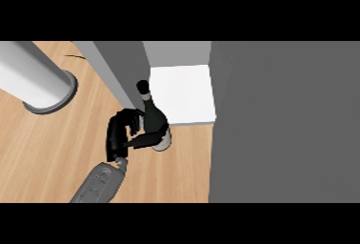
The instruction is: Pick up the wine, place it into the cabinet and close the cabinet
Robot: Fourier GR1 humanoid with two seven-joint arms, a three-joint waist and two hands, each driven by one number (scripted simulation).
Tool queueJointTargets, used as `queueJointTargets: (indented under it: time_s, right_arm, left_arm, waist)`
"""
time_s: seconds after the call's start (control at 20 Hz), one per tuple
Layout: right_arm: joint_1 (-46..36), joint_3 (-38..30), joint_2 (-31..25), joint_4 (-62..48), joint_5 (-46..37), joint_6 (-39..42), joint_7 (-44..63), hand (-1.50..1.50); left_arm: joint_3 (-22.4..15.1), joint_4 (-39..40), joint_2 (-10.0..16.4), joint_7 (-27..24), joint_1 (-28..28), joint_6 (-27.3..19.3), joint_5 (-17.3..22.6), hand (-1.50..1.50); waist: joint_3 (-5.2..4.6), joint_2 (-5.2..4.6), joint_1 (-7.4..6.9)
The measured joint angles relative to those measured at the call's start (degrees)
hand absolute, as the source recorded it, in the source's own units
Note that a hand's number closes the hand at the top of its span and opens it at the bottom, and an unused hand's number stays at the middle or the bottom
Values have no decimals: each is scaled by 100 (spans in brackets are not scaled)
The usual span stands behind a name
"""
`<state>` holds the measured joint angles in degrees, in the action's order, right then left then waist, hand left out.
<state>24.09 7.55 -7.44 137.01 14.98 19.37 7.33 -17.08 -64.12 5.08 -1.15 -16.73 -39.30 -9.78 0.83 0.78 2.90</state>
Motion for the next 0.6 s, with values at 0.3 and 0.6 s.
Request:
queueJointTargets:
  time_s: [0.3,0.6]
  right_arm:
    - [37,60,22,-7,36,48,-21,-150]
    - [-6,-5,1,-5,82,58,2,-150]
  left_arm:
    - [-237,190,-220,156,-36,-284,-174,150]
    - [-417,914,-514,363,-627,-319,27,150]
  waist:
    - [-7,-13,89]
    - [-58,-88,160]
